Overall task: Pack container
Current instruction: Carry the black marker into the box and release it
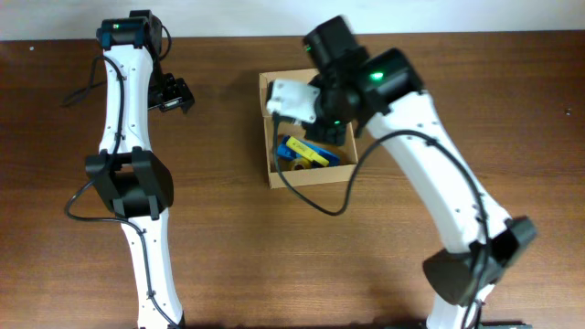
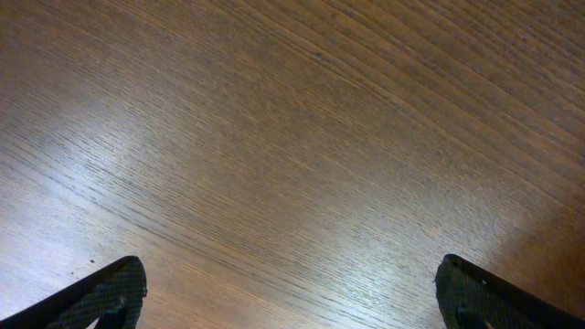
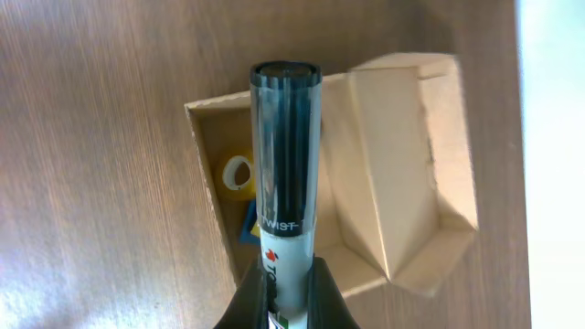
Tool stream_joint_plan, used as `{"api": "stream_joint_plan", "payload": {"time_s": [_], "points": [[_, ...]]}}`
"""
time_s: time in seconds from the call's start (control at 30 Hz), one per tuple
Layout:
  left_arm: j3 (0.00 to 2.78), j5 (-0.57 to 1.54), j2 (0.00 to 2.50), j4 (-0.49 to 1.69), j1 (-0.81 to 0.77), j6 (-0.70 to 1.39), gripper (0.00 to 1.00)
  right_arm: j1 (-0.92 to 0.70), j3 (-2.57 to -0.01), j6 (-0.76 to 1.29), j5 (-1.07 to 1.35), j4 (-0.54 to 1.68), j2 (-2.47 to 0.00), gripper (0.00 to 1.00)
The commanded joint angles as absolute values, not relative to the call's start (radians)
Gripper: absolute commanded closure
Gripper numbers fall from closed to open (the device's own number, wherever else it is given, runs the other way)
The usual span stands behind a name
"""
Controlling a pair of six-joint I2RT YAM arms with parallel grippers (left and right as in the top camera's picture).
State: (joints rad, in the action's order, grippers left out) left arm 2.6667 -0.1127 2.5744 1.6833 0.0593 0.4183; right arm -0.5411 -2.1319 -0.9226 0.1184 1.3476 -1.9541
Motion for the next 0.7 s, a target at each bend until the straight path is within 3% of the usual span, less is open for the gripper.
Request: {"api": "stream_joint_plan", "payload": {"time_s": [0.0, 0.67], "points": [[2.669, -0.121, 2.553, 1.684, 0.060, 0.405, 0.00, -0.550, -2.144, -0.999, 0.067, 1.351, -2.019, 0.96], [2.669, -0.121, 2.553, 1.684, 0.060, 0.405, 0.00, -0.515, -2.143, -0.986, 0.069, 1.317, -2.332, 0.96]]}}
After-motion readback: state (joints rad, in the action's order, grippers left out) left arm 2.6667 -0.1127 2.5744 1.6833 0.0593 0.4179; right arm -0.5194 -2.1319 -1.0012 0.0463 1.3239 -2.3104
